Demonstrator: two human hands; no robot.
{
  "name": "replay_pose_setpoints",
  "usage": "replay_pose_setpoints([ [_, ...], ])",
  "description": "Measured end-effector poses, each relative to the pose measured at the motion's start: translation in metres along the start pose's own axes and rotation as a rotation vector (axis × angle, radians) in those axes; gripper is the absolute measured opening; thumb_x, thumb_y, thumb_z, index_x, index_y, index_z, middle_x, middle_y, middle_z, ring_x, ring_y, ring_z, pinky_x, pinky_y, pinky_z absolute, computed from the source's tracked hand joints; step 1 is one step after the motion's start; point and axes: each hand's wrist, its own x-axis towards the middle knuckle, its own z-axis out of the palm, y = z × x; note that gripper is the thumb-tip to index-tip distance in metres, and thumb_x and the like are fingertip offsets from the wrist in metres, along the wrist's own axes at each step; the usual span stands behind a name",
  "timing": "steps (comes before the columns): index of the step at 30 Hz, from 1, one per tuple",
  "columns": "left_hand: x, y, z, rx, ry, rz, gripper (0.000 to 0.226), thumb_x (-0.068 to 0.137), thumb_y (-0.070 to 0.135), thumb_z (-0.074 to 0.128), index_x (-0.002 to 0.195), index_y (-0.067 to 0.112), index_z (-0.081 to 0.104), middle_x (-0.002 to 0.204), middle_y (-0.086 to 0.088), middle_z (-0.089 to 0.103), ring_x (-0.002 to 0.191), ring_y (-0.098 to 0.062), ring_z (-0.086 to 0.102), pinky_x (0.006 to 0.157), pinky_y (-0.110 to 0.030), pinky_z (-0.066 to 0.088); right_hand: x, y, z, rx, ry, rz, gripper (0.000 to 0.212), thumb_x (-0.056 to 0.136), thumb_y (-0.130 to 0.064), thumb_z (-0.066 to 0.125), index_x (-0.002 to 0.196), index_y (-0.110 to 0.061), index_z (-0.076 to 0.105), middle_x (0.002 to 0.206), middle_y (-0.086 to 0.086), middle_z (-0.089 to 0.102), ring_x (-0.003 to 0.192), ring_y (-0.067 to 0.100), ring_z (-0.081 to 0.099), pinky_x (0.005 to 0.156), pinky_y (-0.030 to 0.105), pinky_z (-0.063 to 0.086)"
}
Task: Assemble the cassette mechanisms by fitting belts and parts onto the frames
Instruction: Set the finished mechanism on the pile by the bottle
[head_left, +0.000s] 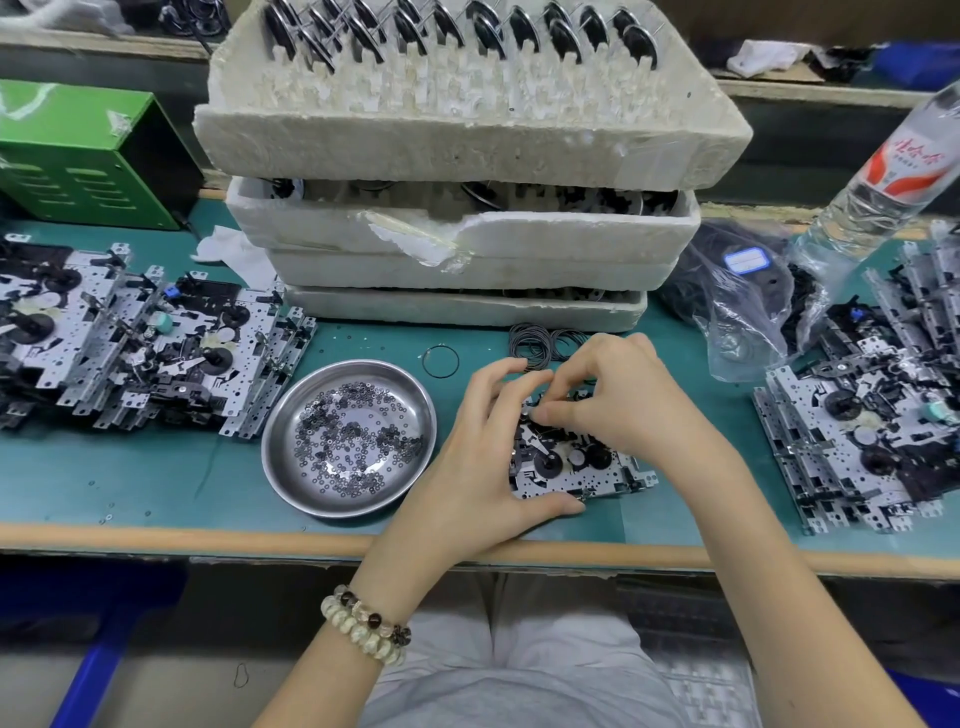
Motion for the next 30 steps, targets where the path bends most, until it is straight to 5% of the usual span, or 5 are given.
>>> replay_pose_setpoints([
  [6,0.000,0.000,0.000,0.006,0.009,0.011,0.103,0.066,0.046,0.090,0.150,0.027,0.033,0.156,0.008,0.015,0.142,0.002,0.024,0.108,0.000,0.015,0.008,0.003,-0.007,0.081,-0.129,0.055,0.022,0.070,-0.043,0.082,0.054,-0.044,0.068,0.093,0.007,0.069,0.119,0.023,0.047,0.101,0.041,0.043],
  [18,0.000,-0.001,0.000,0.020,0.007,0.033,0.102,0.068,0.046,0.089,0.150,0.027,0.032,0.155,0.007,0.014,0.135,0.018,0.015,0.105,0.003,0.012,0.009,0.000,-0.010,0.102,-0.159,0.099,0.014,0.070,-0.043,0.083,0.062,-0.037,0.073,0.091,0.009,0.069,0.113,0.027,0.053,0.097,0.040,0.046],
  [23,0.000,-0.002,0.001,0.003,0.020,0.036,0.103,0.068,0.045,0.090,0.150,0.022,0.033,0.156,0.004,0.016,0.141,0.005,0.023,0.110,-0.003,0.018,-0.014,-0.002,0.008,-0.165,0.196,-0.028,0.012,0.077,-0.045,0.077,0.072,-0.035,0.074,0.088,-0.004,0.057,0.100,0.024,0.041,0.089,0.038,0.037],
  [26,0.001,-0.003,0.003,-0.010,0.030,0.041,0.102,0.068,0.044,0.090,0.150,0.020,0.035,0.155,0.002,0.019,0.141,-0.005,0.031,0.113,-0.014,0.028,-0.030,-0.003,0.027,-0.273,0.404,-0.178,0.009,0.081,-0.027,0.077,0.077,-0.020,0.076,0.086,-0.003,0.047,0.092,0.026,0.043,0.077,0.037,0.033],
  [30,0.002,-0.003,0.003,-0.028,0.029,0.055,0.097,0.070,0.052,0.081,0.150,0.023,0.034,0.154,0.003,0.019,0.142,0.000,0.027,0.114,-0.014,0.026,-0.035,-0.002,0.037,-0.392,0.435,-0.277,0.012,0.082,-0.012,0.068,0.070,-0.008,0.070,0.088,0.004,0.052,0.086,0.029,0.045,0.071,0.039,0.036],
])
